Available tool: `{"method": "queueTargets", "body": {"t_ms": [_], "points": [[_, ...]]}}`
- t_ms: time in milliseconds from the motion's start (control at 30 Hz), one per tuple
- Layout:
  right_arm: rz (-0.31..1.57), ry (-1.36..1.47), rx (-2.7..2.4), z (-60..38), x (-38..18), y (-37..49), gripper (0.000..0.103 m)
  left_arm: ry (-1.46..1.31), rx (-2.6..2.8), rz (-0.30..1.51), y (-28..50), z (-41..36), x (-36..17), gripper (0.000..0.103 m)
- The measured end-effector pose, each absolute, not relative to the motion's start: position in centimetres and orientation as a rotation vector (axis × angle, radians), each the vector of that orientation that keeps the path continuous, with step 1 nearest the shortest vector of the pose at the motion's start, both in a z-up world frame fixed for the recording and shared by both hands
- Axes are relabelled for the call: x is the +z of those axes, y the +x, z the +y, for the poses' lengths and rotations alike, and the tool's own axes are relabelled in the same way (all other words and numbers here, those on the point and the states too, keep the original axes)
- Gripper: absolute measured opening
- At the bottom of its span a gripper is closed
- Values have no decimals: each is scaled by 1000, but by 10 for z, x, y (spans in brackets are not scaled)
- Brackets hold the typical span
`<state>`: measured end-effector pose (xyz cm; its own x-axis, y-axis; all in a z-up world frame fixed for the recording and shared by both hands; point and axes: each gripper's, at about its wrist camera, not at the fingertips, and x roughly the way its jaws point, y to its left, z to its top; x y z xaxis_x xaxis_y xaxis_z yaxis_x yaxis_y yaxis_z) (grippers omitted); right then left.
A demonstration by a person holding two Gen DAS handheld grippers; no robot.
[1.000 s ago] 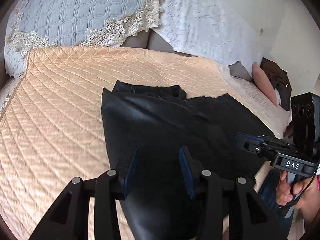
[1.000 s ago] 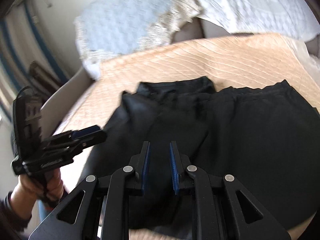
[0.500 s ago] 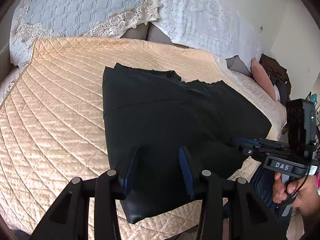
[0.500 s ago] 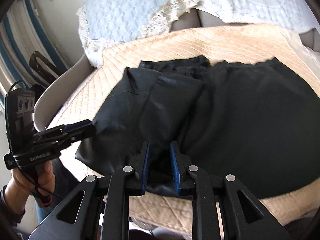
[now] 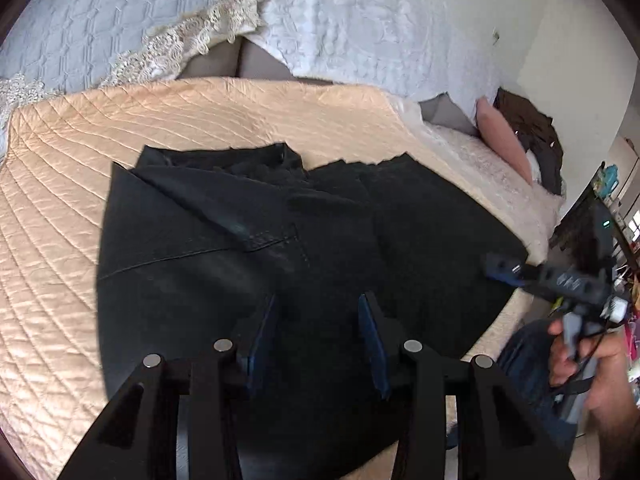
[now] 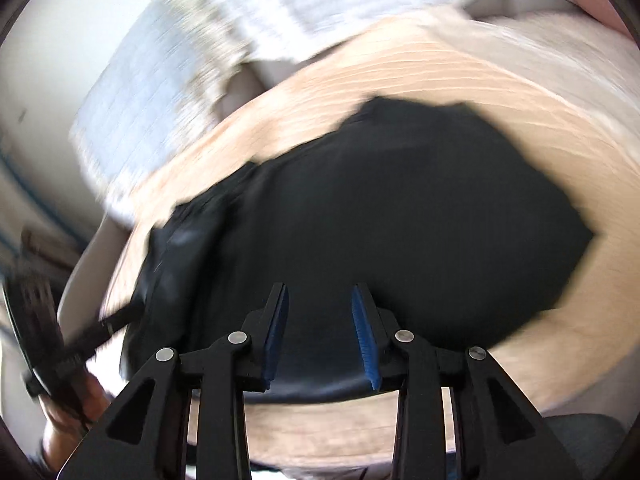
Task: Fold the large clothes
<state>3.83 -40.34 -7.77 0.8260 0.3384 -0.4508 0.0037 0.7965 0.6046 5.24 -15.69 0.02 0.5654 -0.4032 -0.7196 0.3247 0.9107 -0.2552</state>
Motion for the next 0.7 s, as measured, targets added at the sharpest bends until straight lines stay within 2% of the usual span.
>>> {"method": "queueTargets", "body": {"t_ms": [233,267,333,367,700], "points": [[508,816,60,-449,-85,-5,35,-85,-404,862,53,-164,-9,46],[503,823,50,-449,-84,-10,37,-88,-403,862,53,-163,-8,46],[490,844,24,-448,-84,-18,50,-90,-399,866,52,-162,-7,46],[490,855,7,-449,-85,-21,51,-91,-397,866,53,-162,-7,46],[493,935,-20,-464,-109,9,55,-72,-374,855,78,-172,3,46]]}}
